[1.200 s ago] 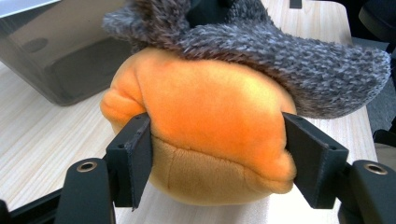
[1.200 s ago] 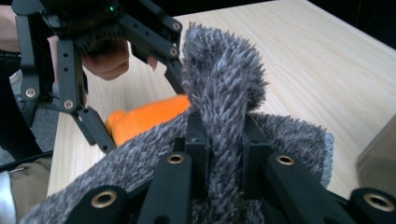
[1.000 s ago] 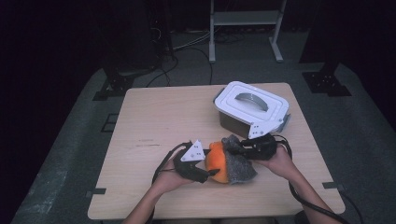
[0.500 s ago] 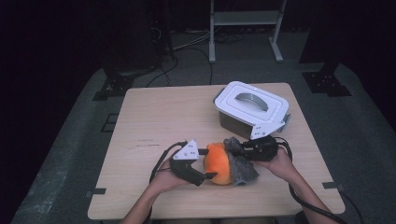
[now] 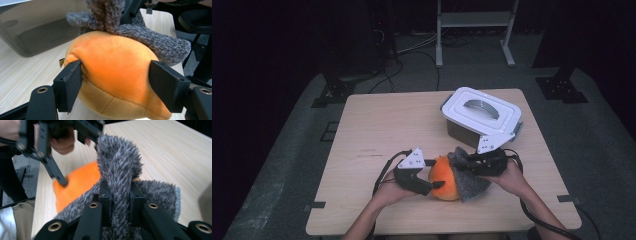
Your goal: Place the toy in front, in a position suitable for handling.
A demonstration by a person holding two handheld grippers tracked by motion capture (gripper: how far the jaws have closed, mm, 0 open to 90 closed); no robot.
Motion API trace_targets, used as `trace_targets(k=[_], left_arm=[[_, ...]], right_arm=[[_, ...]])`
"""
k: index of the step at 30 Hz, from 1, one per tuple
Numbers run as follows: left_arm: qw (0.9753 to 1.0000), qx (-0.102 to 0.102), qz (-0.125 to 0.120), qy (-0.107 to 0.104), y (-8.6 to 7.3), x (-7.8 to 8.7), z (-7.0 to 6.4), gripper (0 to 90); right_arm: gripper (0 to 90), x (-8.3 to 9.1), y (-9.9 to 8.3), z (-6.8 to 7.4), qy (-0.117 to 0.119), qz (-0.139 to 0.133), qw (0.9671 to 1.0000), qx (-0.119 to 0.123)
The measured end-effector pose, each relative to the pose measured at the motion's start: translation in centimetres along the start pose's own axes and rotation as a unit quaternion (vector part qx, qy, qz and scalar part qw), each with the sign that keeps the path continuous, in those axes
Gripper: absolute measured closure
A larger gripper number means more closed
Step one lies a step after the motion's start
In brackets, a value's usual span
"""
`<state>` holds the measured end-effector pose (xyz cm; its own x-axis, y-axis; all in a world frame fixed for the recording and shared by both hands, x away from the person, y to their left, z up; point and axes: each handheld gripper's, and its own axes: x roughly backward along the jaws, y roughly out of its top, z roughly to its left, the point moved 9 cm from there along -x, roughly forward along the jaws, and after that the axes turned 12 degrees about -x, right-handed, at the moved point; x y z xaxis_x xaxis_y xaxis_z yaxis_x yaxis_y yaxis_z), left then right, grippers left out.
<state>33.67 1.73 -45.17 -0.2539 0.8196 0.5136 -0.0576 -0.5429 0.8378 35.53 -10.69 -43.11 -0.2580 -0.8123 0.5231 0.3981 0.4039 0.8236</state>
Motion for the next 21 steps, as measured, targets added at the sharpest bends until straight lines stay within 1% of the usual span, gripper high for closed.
trace_targets(k=[2,4,5,7,9,11,13,17,19,21], left_arm=[[1.0000,-0.006,0.003,0.001,0.0,0.0,0.0,27.0],[0.9998,-0.019,0.009,0.004,0.0,0.0,-0.1,27.0],[0.9996,-0.025,0.014,0.006,-0.1,0.0,-0.2,27.1],[0.9995,-0.024,0.018,0.007,-0.3,0.1,-0.2,27.1],[0.9996,-0.021,0.015,0.007,-0.5,0.2,-0.2,27.5],[0.9998,-0.015,0.012,0.008,-0.4,0.2,-0.2,27.6],[0.9998,-0.014,0.010,0.008,-0.4,0.1,-0.2,27.6],[0.9999,-0.011,0.010,0.003,-0.3,0.2,-0.1,27.5],[0.9999,0.003,0.001,-0.010,0.0,0.3,-0.1,27.5],[0.9998,0.018,-0.007,-0.010,0.3,0.5,0.1,27.9]], right_arm=[[76.0,-0.3,0.8,0.6,0.005,-0.002,0.9999,0.013],[76.0,-0.9,1.5,1.4,0.016,-0.005,0.9997,0.019],[76.0,-1.1,1.6,1.5,0.017,-0.002,0.9996,0.023],[76.0,-1.5,1.7,1.7,0.012,0.006,0.9993,0.034],[76.0,-1.5,1.7,1.6,0.015,0.006,0.9993,0.032],[76.1,-1.2,1.4,1.2,0.013,0.006,0.9995,0.027],[76.0,-0.7,1.0,0.6,0.010,0.004,0.9998,0.016],[76.0,0.1,-0.6,-1.1,0.002,0.002,0.9999,-0.016],[76.1,0.2,-1.1,-1.2,0.004,-0.001,0.9997,-0.022],[76.2,0.2,-1.6,-0.9,0.006,-0.003,0.9997,-0.025]])
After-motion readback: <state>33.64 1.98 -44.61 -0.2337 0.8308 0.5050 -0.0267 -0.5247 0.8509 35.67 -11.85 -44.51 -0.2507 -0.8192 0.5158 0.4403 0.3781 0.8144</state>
